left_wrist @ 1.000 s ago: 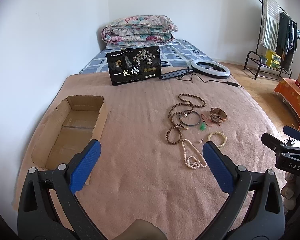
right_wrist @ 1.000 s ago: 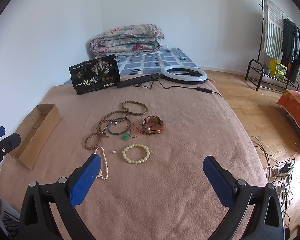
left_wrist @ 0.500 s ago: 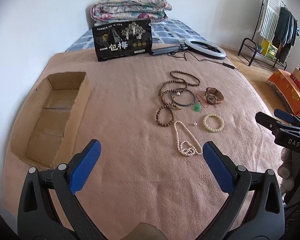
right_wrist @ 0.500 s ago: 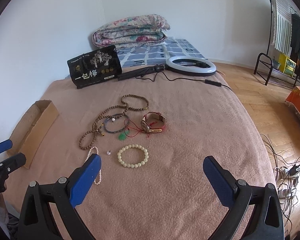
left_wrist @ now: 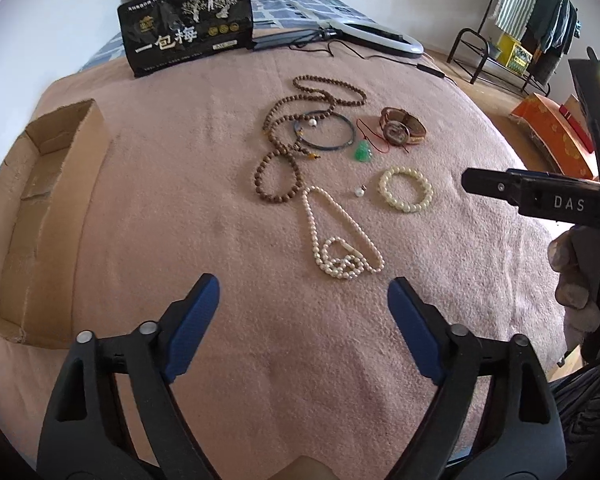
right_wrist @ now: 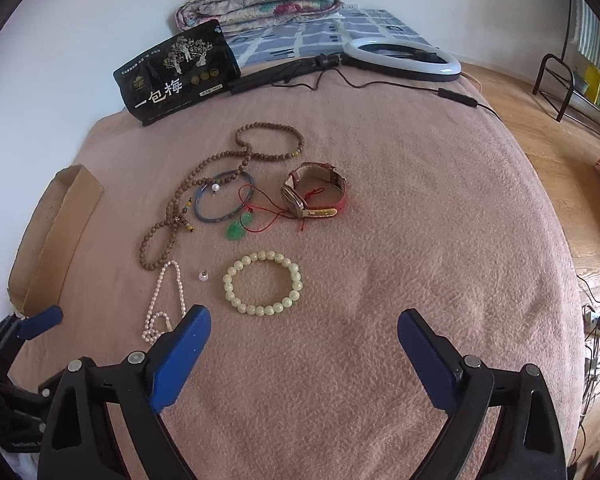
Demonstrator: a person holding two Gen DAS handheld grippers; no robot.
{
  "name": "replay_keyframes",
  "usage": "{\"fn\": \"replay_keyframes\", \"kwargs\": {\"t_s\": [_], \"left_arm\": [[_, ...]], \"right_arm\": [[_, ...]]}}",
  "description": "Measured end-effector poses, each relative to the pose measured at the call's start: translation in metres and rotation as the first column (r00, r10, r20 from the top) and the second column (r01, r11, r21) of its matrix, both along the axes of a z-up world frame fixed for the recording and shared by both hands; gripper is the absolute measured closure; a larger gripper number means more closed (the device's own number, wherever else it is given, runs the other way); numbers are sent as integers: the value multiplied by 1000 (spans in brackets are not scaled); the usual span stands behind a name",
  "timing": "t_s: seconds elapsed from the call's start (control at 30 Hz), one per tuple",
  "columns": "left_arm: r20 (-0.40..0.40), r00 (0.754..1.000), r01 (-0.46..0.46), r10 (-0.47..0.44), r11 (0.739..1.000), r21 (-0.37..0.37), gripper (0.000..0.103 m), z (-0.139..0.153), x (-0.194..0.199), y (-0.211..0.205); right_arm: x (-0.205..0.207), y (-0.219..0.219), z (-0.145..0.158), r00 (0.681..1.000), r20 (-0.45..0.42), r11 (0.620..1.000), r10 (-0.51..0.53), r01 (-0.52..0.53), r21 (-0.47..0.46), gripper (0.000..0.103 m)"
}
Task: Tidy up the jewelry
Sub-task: 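Lower the left tool to the pearl necklace while the right tool approaches the green bracelet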
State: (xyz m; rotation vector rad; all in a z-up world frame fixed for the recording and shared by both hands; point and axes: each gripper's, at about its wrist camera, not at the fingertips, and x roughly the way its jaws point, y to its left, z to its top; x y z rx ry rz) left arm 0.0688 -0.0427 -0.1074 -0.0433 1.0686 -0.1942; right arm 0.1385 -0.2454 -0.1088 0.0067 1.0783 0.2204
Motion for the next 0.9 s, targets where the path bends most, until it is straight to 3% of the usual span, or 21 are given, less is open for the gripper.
{"fn": "replay_keyframes", "kwargs": {"t_s": [0.1, 0.13, 0.23, 0.3, 0.47, 0.53, 0.63, 0.9], "left_arm": [[-29, 999, 33, -33, 999, -21, 31, -8, 5, -10], [-41, 998, 37, -38, 999, -26, 34, -10, 8, -12], [-90, 995, 29, -34, 998, -54, 45, -19, 16, -13], [-103, 993, 43, -51, 996, -79, 46, -21, 17, -14], [-76, 996, 52, -56, 997, -55, 46, -27, 19, -16], [-104, 993, 56, -63, 996, -67, 54, -34, 24, -16], [-118, 990, 67, -73, 997, -47, 56, -43, 28, -16], [-115, 990, 84, -87, 996, -30, 58, -49, 38, -22]], "right_arm": [[4, 10, -5, 999, -2, 999, 51, -51, -16, 10], [5, 13, -8, 997, -12, 997, 70, -71, -25, 18], [11, 17, -22, 994, -55, 995, 96, -98, -35, 27], [15, 16, -30, 991, -90, 995, 96, -97, -9, 27], [23, 9, -36, 991, -118, 998, 59, -56, 30, 31], [26, 6, -36, 992, -119, 998, 43, -39, 42, 32], [29, 2, -37, 991, -131, 997, 27, -17, 74, 34], [39, 11, -42, 988, -152, 998, 26, -18, 52, 38]]}}
